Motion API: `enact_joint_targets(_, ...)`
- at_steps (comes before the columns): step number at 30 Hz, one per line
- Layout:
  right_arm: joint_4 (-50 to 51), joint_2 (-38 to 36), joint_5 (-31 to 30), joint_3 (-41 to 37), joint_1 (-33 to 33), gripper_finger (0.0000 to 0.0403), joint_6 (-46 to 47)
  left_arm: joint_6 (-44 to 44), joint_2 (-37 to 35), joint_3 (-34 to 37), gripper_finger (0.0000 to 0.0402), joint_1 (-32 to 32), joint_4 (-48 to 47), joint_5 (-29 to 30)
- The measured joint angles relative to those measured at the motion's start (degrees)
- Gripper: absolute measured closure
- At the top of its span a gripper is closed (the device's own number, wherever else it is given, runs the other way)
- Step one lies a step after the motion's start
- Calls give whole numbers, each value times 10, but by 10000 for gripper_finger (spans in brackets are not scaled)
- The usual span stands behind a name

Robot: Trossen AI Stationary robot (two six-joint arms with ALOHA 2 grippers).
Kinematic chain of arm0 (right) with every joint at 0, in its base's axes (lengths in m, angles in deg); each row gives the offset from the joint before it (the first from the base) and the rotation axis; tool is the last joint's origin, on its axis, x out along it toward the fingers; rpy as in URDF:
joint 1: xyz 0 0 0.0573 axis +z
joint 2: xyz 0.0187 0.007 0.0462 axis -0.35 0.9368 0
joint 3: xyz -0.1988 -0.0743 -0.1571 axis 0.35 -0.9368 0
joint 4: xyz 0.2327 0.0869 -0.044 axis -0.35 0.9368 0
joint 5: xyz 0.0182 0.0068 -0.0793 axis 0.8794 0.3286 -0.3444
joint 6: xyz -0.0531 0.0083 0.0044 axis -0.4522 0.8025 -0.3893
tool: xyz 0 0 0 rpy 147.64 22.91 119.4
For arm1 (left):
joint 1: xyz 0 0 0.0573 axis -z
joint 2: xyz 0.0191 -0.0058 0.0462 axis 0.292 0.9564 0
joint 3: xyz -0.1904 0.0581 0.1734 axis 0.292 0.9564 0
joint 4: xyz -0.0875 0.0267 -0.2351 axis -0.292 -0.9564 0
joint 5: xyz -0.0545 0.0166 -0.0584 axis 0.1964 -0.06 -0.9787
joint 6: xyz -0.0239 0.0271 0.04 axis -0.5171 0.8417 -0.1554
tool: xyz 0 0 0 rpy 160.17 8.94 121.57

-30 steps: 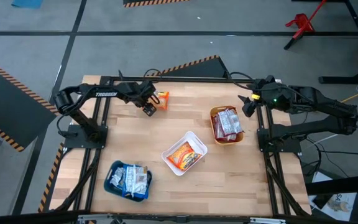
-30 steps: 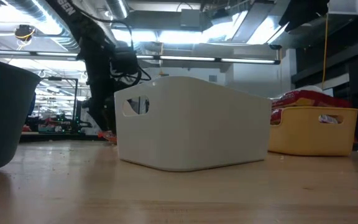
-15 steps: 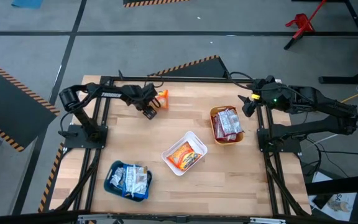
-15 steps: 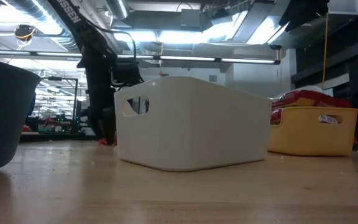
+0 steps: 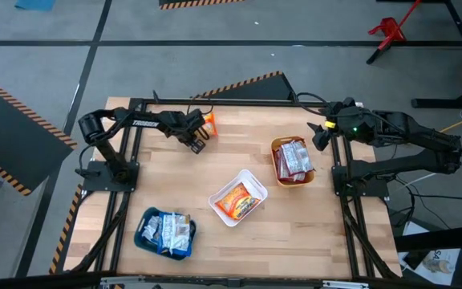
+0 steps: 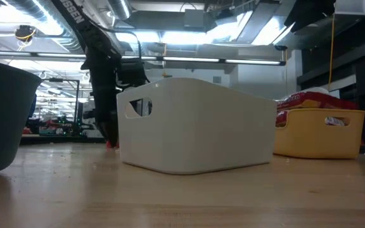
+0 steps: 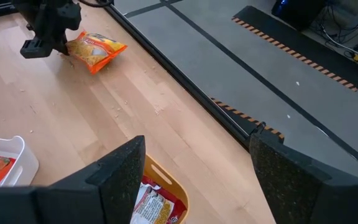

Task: Sort Maruchan noodles
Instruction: Put the orange noodle pack into the white bin

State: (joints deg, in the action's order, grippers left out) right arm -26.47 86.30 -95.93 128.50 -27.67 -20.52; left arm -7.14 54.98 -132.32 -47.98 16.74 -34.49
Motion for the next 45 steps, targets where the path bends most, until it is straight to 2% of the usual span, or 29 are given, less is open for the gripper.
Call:
enact_joint_targets(6,0,0,0,0,0,126,0,-36,-25,-36,401,51,-27,-7)
enact_joint_targets(13,0,0,0,0,0,126,0,-105,-52,-96,401,127,-62,16)
enact_joint_targets(33,0,0,0,0,0,126,0,-243,-51,-276,401,353,-92,117)
enact_joint_targets(45,1,0,19,0,0,126,-1,-374,-47,-292,401,483,-77,188)
